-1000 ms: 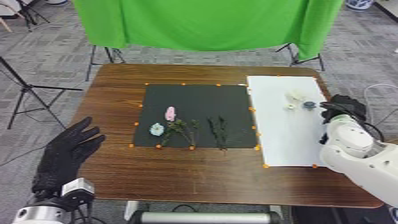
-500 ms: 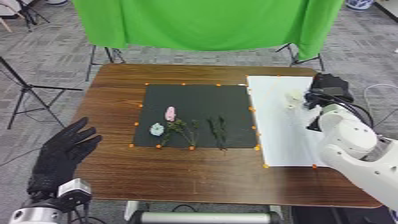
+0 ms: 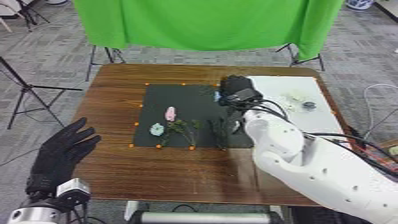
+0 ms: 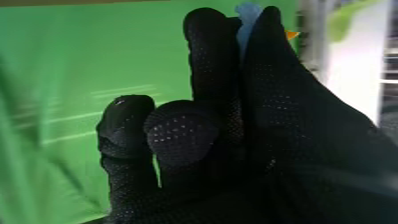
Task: Arrange flowers
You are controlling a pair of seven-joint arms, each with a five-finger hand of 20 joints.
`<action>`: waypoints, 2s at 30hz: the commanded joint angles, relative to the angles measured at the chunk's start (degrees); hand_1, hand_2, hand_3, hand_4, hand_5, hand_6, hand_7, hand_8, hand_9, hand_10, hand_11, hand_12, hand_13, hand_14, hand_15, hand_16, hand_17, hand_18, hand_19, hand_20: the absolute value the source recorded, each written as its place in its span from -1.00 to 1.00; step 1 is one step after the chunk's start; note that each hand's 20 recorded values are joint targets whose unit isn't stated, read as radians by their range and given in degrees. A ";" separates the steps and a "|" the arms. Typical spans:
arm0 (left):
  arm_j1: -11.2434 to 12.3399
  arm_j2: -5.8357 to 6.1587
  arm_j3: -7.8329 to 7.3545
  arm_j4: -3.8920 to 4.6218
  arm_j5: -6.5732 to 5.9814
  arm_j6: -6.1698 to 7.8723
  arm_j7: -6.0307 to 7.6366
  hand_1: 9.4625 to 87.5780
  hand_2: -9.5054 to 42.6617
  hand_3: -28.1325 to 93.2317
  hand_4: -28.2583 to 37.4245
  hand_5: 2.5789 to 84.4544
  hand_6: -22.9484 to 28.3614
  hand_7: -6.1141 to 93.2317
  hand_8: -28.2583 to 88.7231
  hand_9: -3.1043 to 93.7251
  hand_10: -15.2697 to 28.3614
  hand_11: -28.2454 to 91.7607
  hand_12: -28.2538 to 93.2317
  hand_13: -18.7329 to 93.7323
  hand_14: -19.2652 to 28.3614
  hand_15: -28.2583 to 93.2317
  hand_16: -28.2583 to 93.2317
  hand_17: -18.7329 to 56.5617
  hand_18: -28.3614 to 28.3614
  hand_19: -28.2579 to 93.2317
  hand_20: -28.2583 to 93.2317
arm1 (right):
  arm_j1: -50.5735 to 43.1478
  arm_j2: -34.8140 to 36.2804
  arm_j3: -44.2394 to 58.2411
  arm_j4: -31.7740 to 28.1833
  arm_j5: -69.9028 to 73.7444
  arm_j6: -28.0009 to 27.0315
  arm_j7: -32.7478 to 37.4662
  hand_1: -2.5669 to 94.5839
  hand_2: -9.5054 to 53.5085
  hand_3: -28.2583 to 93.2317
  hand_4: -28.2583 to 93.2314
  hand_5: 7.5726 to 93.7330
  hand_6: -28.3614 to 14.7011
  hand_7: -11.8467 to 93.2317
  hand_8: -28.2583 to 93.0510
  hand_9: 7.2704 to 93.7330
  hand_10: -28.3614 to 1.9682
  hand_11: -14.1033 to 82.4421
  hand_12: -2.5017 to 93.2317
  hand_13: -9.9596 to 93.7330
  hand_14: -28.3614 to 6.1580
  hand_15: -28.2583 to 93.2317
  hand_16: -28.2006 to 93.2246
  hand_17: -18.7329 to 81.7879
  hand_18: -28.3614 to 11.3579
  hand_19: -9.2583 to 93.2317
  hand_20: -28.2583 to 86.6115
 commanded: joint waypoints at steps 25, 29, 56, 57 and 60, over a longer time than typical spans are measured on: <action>-3.34 0.20 -0.22 1.15 0.68 -2.93 -3.64 -0.62 -0.43 0.83 -0.74 -0.14 0.30 -0.58 -0.69 -0.23 0.60 -0.11 -0.40 -0.22 0.92 0.25 -0.70 -0.75 0.85 0.45 -0.65 | 10.07 -13.06 -18.46 9.22 -3.10 -1.11 2.60 0.07 -1.00 0.79 -1.00 0.72 0.44 -0.37 -0.53 0.91 0.31 -0.36 -0.43 0.67 0.28 0.79 -0.27 0.15 -0.64 1.00 0.11; -3.17 0.22 -0.31 1.12 0.68 -3.06 -3.72 -0.62 -0.43 0.84 -0.74 -0.14 0.30 -0.58 -0.69 -0.23 0.60 -0.10 -0.40 -0.22 0.92 0.25 -0.70 -0.75 0.84 0.45 -0.65 | 9.44 -12.82 -17.85 8.75 -2.80 -2.08 3.12 0.06 -1.00 0.80 -1.00 0.72 0.43 -0.37 -0.54 0.87 0.29 -0.36 -0.41 0.65 0.28 0.80 -0.27 0.13 -0.65 1.00 0.11; -3.17 -0.12 -0.34 1.11 0.85 -3.17 -4.01 -0.62 -0.44 0.83 -0.74 -0.14 0.30 -0.58 -0.69 -0.23 0.60 -0.10 -0.39 -0.22 0.92 0.25 -0.70 -0.75 0.84 0.44 -0.65 | 6.10 -14.04 -13.73 7.59 -5.13 -11.24 2.16 -0.04 -1.00 0.88 -1.00 0.38 0.32 -0.32 -0.65 0.57 0.09 -0.21 -0.41 0.50 0.19 0.87 -0.30 0.03 -0.65 1.00 0.08; -3.25 -0.16 -0.23 1.17 0.81 -3.14 -3.96 -0.62 -0.44 0.84 -0.74 -0.14 0.30 -0.58 -0.69 -0.23 0.60 -0.10 -0.39 -0.22 0.92 0.25 -0.70 -0.75 0.84 0.45 -0.65 | 6.09 -14.03 -13.82 7.60 -5.11 -11.09 2.16 -0.04 -1.00 0.88 -1.00 0.37 0.32 -0.32 -0.67 0.56 0.08 -0.19 -0.42 0.50 0.18 0.87 -0.31 0.02 -0.65 1.00 0.07; -3.36 -0.16 -0.09 1.22 0.86 -3.26 -4.02 -0.62 -0.44 0.84 -0.74 -0.14 0.30 -0.58 -0.69 -0.23 0.60 -0.10 -0.39 -0.21 0.92 0.25 -0.70 -0.75 0.84 0.45 -0.65 | 5.96 -14.09 -13.97 7.27 -5.32 -11.10 2.11 -0.05 -1.00 0.89 -1.00 0.33 0.32 -0.33 -0.75 0.51 0.08 -0.15 -0.45 0.49 0.18 0.88 -0.31 0.01 -0.65 1.00 0.07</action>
